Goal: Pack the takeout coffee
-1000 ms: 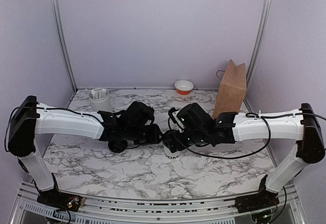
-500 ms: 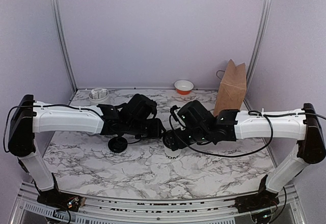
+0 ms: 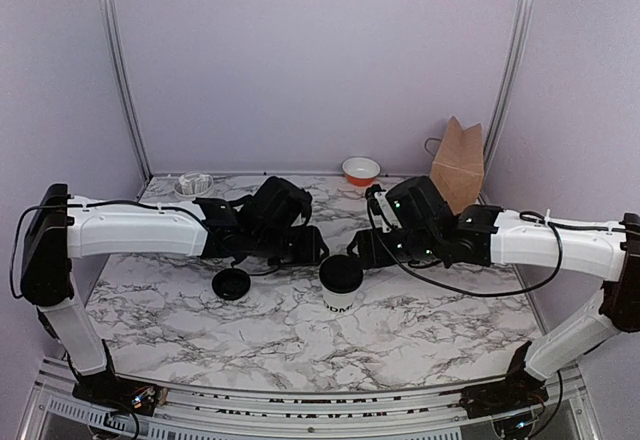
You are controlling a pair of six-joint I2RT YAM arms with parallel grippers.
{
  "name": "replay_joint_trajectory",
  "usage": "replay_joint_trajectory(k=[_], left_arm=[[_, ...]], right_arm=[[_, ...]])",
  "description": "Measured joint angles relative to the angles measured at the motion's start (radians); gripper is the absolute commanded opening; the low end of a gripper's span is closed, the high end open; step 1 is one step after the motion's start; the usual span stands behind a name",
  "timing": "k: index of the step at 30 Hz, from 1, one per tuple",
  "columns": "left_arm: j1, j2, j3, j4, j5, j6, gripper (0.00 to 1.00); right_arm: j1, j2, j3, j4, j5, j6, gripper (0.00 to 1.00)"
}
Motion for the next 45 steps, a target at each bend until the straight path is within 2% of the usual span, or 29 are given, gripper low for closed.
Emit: replay_joint_trajectory(k=[12, 27, 33, 39, 45], left_arm=[[0.008, 0.051, 0.04, -0.009, 0.008, 0.034, 0.35], [0.011, 0.053, 0.046, -0.008, 0.006, 0.042, 0.35], [0.011, 0.037, -0.001, -0.006, -0.012, 0.039, 0.35], [0.018, -0.008, -0.035, -0.009, -0.028, 0.033, 0.35], [0.027, -0.022, -0.042, -0.009, -0.031, 0.033, 0.34]], right_arm=[[-0.011, 0.007, -0.056, 0.019, -0.097, 0.032, 0.42], [-0.011, 0.098, -0.01, 0.011, -0.114, -0.006, 0.26], [-0.01, 0.145, 0.041, 0.004, -0.097, -0.082, 0.26], [-0.005, 0.164, 0.066, -0.005, -0.085, -0.162, 0.4], [-0.005, 0.167, 0.096, -0.037, -0.061, -0.184, 0.41]])
